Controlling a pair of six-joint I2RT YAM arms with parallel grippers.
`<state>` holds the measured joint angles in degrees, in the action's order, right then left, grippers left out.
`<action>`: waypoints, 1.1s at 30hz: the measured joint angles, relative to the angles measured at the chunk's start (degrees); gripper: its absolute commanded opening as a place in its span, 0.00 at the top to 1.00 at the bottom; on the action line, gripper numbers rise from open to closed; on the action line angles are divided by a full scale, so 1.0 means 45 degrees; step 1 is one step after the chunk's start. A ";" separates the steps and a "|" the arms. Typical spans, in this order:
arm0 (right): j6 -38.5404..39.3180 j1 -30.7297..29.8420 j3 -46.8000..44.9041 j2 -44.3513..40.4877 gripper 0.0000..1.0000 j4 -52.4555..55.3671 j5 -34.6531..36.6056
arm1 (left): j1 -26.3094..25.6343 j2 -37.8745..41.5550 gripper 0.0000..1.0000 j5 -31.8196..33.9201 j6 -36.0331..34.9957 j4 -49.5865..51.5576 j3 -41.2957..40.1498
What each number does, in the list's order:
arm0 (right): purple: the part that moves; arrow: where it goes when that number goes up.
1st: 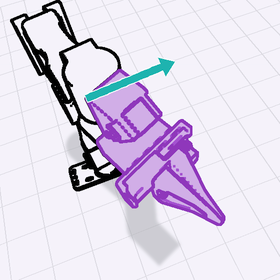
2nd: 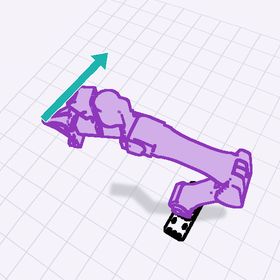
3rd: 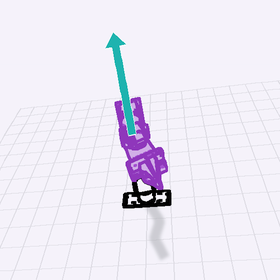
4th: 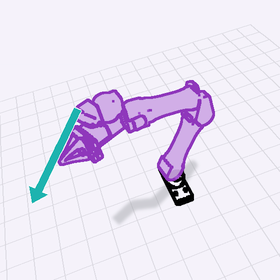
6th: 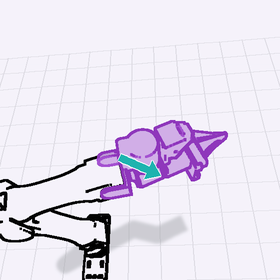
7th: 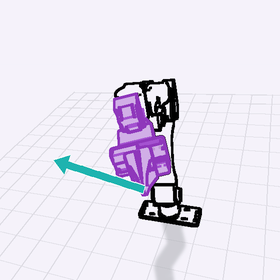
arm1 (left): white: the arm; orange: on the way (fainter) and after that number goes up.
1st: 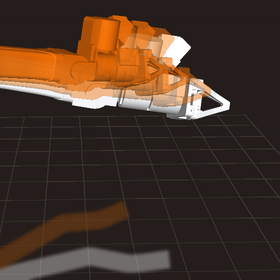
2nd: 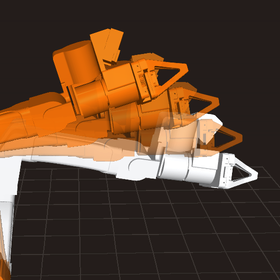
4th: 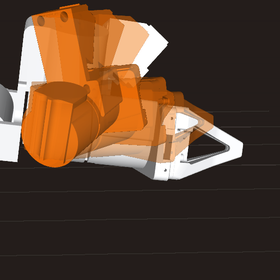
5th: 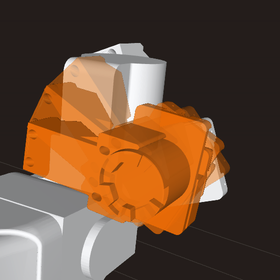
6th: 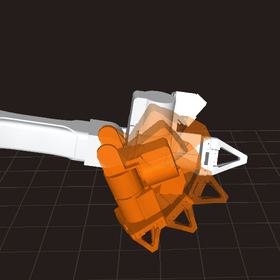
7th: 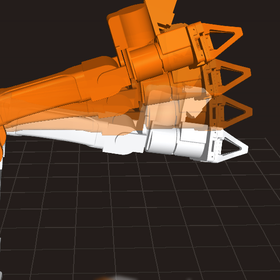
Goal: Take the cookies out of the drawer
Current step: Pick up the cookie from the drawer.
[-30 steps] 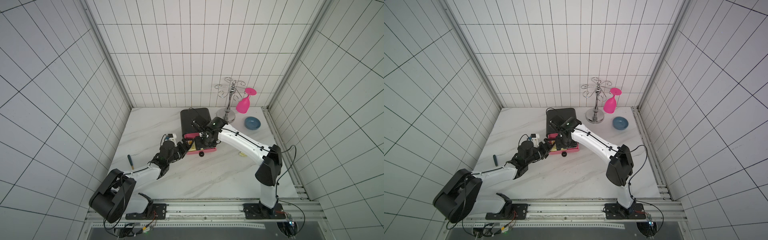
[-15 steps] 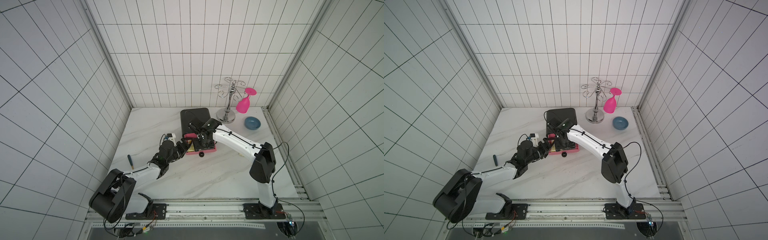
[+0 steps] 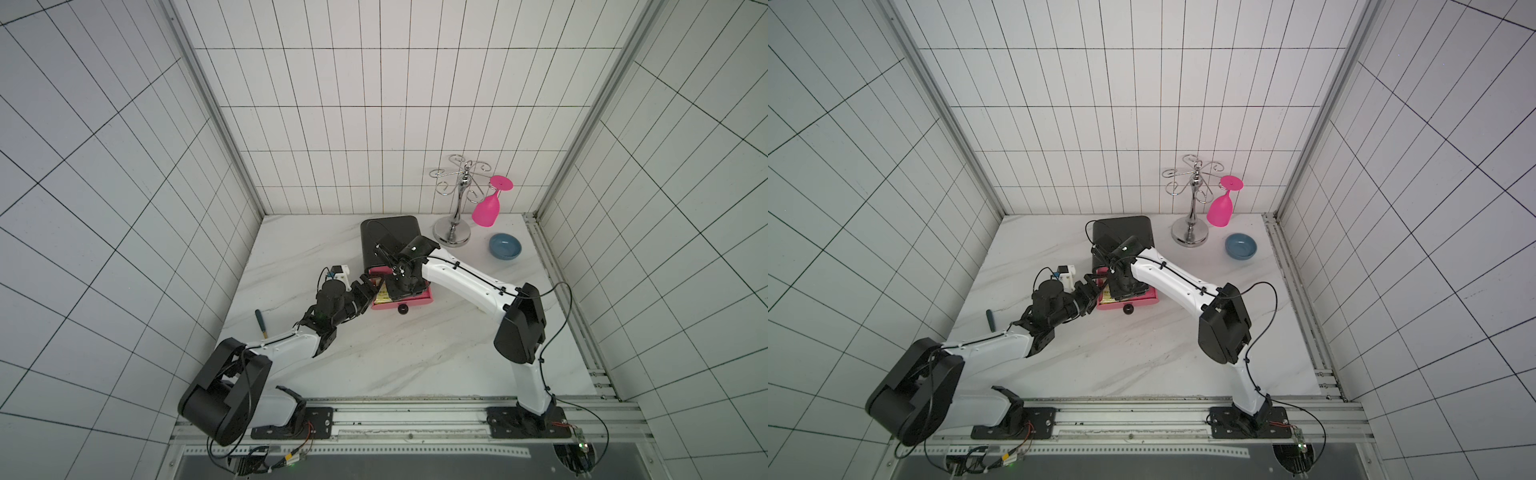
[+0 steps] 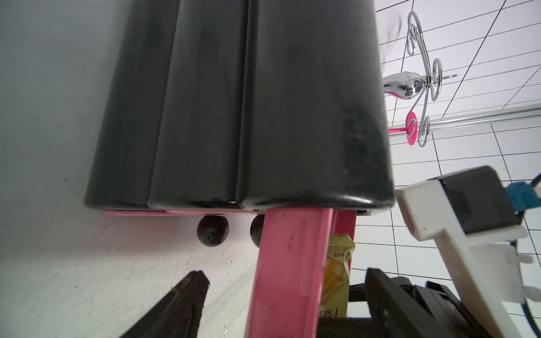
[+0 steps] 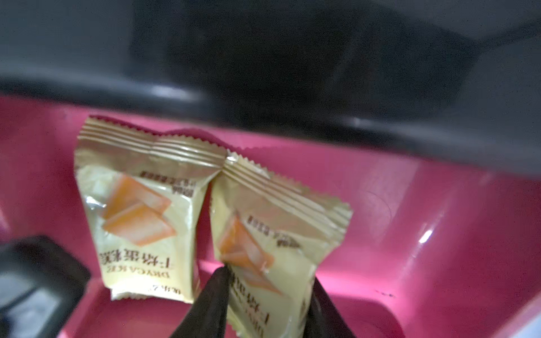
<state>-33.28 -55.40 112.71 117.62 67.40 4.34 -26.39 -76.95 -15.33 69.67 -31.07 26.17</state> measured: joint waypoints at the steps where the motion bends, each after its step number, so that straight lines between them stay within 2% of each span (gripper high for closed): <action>1: 0.0005 0.0019 0.0000 -0.0015 0.64 -0.0029 0.0000 | 0.0015 0.0000 0.11 -0.0005 0.0000 0.0000 0.0000; 12: 0.0005 0.0466 -0.0393 -0.0918 0.74 -0.0801 -0.0044 | 0.0049 0.0000 0.11 -0.0053 -0.0005 0.0000 0.0000; 15: 0.0000 0.0491 -0.0471 -0.1219 0.82 -0.1015 -0.0102 | 0.0049 -0.0005 0.11 -0.0097 -0.0005 0.0000 0.0000; 20: 0.0005 0.0622 -0.0899 -0.1598 0.86 -0.1428 -0.0180 | 0.0049 -0.0117 0.11 -0.0180 -0.0005 0.0000 0.0000; 22: 0.0005 0.0709 -0.1020 -0.1617 0.90 -0.1535 -0.0262 | 0.0053 -0.0233 0.11 -0.0199 -0.0010 0.0005 0.0000; 29: 0.0005 0.0894 -0.1297 -0.1739 0.90 -0.1734 -0.0476 | 0.0058 -0.0384 0.10 -0.0243 -0.0010 0.0000 0.0000; 33: 0.0005 0.0962 -0.1559 -0.2628 0.90 -0.1753 -0.0461 | 0.0058 -0.0418 0.10 -0.0282 -0.0010 0.0010 0.0000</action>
<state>-33.26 -51.07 105.69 105.80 59.51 2.26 -26.13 -78.83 -16.60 69.63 -31.03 26.17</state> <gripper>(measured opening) 0.170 0.902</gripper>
